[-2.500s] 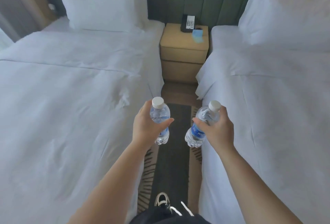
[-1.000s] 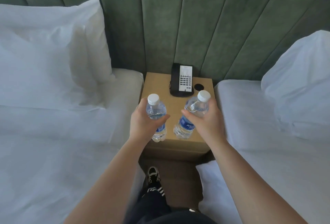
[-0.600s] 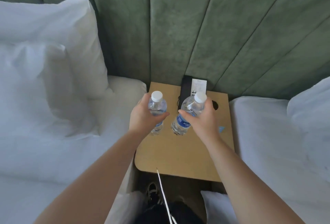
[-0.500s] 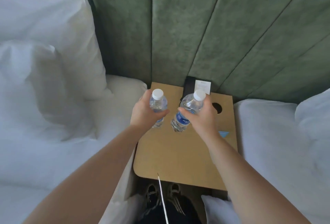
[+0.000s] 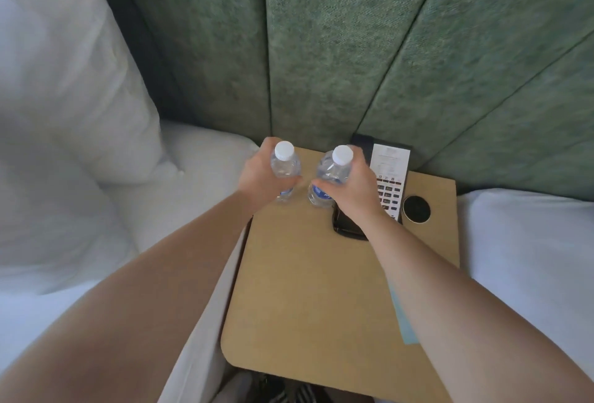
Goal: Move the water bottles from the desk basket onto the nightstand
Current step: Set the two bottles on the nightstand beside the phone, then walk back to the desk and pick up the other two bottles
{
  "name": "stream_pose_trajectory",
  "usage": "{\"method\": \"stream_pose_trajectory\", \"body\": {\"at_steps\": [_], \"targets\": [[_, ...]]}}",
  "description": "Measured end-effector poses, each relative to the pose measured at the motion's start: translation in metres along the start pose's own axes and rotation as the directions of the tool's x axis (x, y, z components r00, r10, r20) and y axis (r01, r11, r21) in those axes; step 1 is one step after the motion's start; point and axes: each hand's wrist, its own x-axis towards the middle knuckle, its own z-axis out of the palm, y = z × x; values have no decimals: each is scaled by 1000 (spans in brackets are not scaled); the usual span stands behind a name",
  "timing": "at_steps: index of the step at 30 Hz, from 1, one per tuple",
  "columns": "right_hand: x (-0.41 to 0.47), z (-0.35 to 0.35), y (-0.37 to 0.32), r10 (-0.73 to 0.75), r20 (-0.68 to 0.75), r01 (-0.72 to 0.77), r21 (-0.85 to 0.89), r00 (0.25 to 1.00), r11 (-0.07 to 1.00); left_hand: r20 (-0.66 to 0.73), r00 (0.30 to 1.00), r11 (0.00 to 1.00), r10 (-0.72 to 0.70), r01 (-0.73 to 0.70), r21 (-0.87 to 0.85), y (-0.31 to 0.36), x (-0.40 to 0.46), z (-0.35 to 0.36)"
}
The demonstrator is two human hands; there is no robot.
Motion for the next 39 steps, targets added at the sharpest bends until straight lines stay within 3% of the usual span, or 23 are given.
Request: {"method": "stream_pose_trajectory", "body": {"at_steps": [10, 17, 21, 26, 32, 39], "targets": [[8, 8, 18, -41, 101, 42, -8, 994, 999, -25, 999, 999, 24, -25, -27, -14, 2, 17], [-3, -6, 13, 27, 145, -21, -45, 989, 999, -17, 995, 993, -96, 97, 64, -11, -7, 9], [-23, -24, 3, 65, 126, -51, -109, 990, 993, -68, 995, 983, -77, 87, 162, 0, -37, -5], [-65, -54, -23, 99, 38, -89, -224, 994, 971, -88, 996, 947, -21, 48, 318, 24, -86, -26], [-149, -93, -47, 47, -127, -72, -194, 991, 978, -119, 974, 909, 195, -134, 395, 69, -161, -39], [-238, -122, -34, 76, -301, -152, -238, 950, 959, 50, 972, 867, 231, -229, 442, 92, -227, 5]]}}
